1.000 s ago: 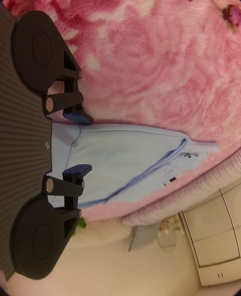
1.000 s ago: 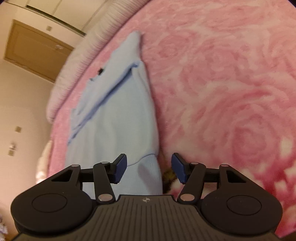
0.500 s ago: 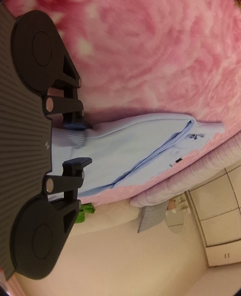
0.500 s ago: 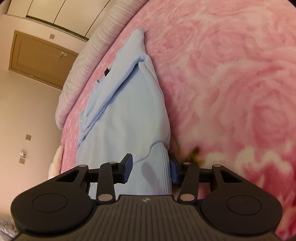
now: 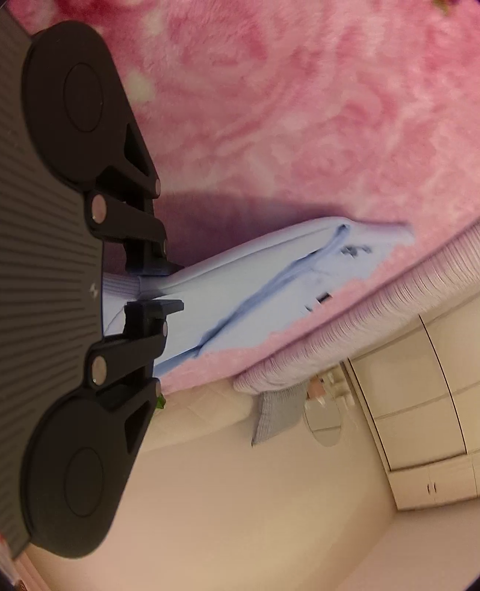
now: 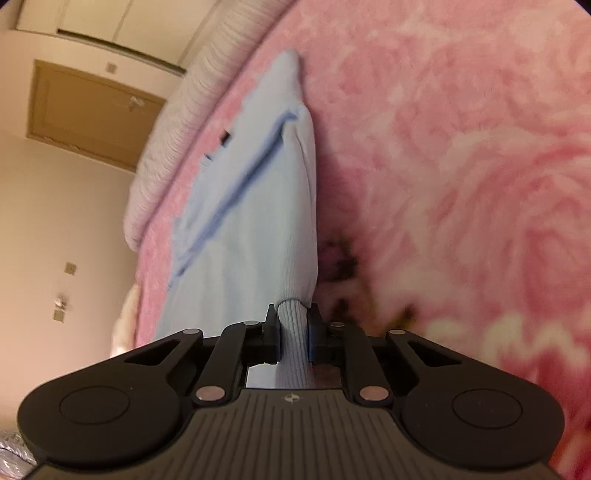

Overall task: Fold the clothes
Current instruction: 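Lift the hem with both tools and fold it toward the collar, release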

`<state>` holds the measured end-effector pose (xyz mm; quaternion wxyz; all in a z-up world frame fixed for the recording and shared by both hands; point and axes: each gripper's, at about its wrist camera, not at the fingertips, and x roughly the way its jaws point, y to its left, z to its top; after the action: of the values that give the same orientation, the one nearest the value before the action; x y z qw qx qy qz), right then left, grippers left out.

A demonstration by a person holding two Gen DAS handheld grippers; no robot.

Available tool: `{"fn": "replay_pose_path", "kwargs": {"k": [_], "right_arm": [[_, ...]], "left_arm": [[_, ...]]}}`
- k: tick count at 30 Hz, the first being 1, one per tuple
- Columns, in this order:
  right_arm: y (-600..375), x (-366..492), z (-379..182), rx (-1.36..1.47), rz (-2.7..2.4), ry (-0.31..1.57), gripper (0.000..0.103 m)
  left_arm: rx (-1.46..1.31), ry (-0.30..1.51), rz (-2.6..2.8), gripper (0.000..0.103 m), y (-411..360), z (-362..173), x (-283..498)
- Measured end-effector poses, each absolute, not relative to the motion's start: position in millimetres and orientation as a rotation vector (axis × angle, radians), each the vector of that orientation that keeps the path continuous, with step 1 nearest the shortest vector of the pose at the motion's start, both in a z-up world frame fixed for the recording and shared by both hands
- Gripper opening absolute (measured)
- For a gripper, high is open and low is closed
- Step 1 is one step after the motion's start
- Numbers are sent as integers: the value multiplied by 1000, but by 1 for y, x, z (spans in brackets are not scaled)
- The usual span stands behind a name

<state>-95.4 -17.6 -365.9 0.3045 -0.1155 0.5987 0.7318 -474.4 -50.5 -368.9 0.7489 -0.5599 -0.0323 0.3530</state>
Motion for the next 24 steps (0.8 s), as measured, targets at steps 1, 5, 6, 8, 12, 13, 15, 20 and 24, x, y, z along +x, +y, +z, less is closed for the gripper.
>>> {"fn": "replay_pose_path", "kwargs": {"k": [1, 5, 6, 8, 12, 13, 15, 20, 24], "right_arm": [[-25, -96, -358, -296, 1945, 1572, 13], [-64, -94, -330, -277, 1958, 1534, 13], [-77, -91, -326, -263, 1955, 1535, 13], [-103, -85, -319, -233, 1949, 1537, 13], [-167, -68, -320, -179, 1914, 1575, 14], [-183, -63, -324, -172, 1897, 1590, 14], [-214, -56, -332, -161, 1858, 1623, 14], [-248, -51, -341, -135, 1800, 1675, 14], [-226, -53, -311, -117, 1870, 1622, 15]], "left_arm": [[-1215, -76, 768, 7, -54, -365, -476], [-1192, -99, 752, 7, -81, -349, -484], [-1191, -108, 749, 7, -91, -347, -487], [-1195, -127, 745, 7, -118, -343, -496], [-1233, -140, 737, 7, -178, -347, -517], [-1245, -140, 731, 7, -194, -349, -521], [-1269, -137, 724, 7, -222, -355, -525], [-1303, -137, 714, 7, -244, -353, -530], [-1263, -179, 674, 8, -220, -324, -523]]}}
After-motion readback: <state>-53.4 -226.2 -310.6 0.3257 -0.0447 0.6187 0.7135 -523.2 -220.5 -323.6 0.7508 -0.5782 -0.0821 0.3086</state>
